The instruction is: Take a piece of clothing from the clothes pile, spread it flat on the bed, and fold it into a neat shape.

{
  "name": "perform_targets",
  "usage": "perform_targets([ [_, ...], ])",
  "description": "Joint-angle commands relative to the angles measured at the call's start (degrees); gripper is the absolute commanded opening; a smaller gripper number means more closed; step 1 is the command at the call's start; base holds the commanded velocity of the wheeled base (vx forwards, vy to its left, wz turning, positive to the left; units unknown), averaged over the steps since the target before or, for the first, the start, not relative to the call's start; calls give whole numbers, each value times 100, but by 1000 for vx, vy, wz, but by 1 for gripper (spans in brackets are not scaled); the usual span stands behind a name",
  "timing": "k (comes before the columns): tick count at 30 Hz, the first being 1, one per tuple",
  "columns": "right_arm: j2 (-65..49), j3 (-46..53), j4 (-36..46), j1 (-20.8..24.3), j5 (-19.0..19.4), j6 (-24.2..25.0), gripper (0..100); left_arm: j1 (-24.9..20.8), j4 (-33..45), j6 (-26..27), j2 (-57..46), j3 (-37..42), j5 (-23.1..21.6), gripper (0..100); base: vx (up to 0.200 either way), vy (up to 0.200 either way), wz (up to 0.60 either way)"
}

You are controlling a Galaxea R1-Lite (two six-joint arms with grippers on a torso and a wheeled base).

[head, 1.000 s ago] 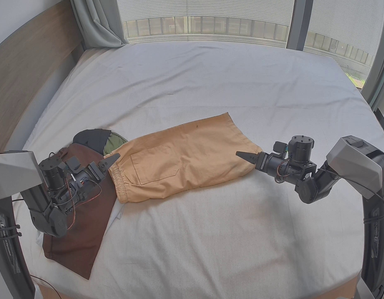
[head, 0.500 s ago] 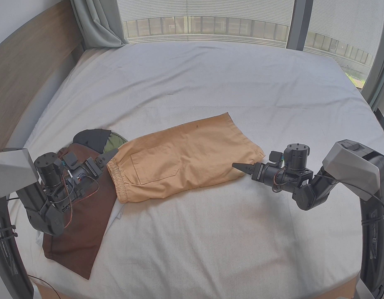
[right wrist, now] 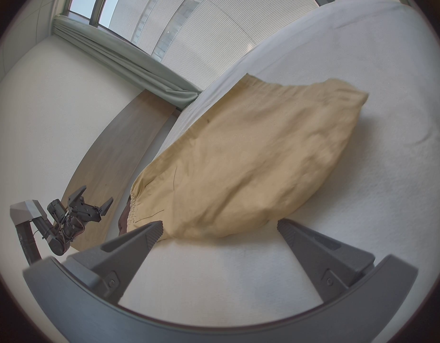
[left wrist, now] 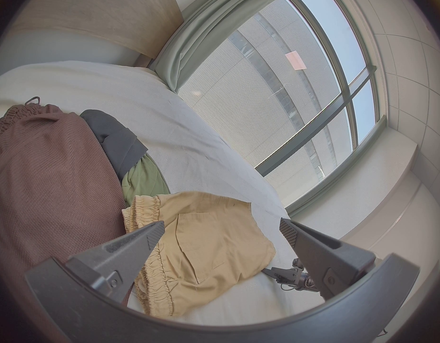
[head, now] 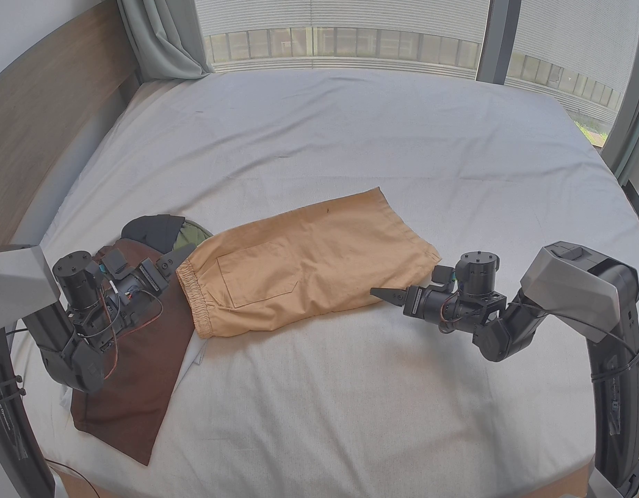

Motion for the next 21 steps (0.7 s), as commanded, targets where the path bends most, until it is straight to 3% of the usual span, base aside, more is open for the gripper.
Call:
perform_targets([
  [1,176,-89,4,81,-3,16,100,-7,-8,7,-16,31,-1,100,0,0,0],
  [12,572,-757,-5,213,-408,51,100,-15,-8,7,-16,22,-1,100,0,0,0],
  [21,590,-1064,-5,354,-451,402,100,-24,-8,7,-25,22,-1,100,0,0,0],
])
